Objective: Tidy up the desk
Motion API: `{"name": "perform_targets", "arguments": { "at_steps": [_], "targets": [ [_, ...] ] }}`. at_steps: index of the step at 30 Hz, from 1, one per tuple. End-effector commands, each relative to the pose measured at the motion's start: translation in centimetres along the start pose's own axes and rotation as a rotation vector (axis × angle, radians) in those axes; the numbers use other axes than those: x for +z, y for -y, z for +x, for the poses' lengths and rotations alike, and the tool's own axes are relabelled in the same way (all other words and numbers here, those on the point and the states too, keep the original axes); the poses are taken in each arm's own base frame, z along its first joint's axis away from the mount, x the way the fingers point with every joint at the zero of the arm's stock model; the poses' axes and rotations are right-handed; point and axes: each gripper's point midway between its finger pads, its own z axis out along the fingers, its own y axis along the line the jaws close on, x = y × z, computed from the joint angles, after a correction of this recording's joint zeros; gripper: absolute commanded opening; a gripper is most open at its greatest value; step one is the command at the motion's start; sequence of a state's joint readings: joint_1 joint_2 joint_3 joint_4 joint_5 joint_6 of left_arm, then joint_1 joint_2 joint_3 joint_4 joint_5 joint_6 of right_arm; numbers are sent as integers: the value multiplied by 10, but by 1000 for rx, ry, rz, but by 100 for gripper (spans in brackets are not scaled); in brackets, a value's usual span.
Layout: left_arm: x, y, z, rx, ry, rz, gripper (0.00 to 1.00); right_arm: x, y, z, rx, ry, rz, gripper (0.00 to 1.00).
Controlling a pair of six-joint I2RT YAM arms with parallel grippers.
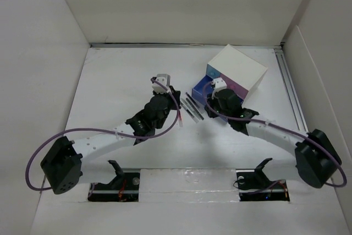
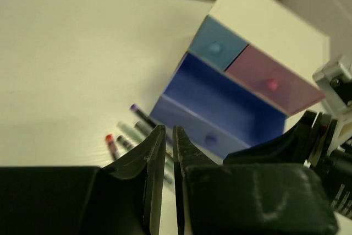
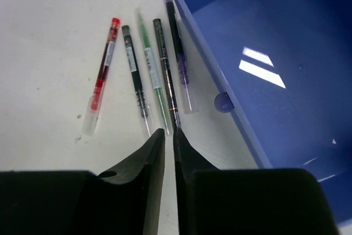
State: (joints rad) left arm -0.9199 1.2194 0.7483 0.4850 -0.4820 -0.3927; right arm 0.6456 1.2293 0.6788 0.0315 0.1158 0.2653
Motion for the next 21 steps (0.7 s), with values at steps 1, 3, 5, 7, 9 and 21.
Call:
{"name": "perform_targets", "arguments": {
  "at_steps": [1, 3, 5, 7, 9, 21],
  "targets": [
    [-11, -21, 8, -9, -18, -48, 7, 24, -4, -24, -19, 46, 23, 18],
    [-16, -30, 10, -13, -12, -55, 7, 38, -2, -30, -33, 37, 54, 22],
    [-20, -32, 13, -13, -7, -47, 9, 57, 3, -15, -50, -27, 85, 25],
    [-24, -32, 9, -15, 5, -38, 11, 68, 3, -21, -62, -43, 109, 25],
    [-27, -32, 5, -16, 15, -27, 11, 83, 5, -13, -71, -84, 129, 25],
    [-46, -30, -5, -64, 50, 35, 12, 112, 16, 26, -69, -190, 177, 29]
  ]
}}
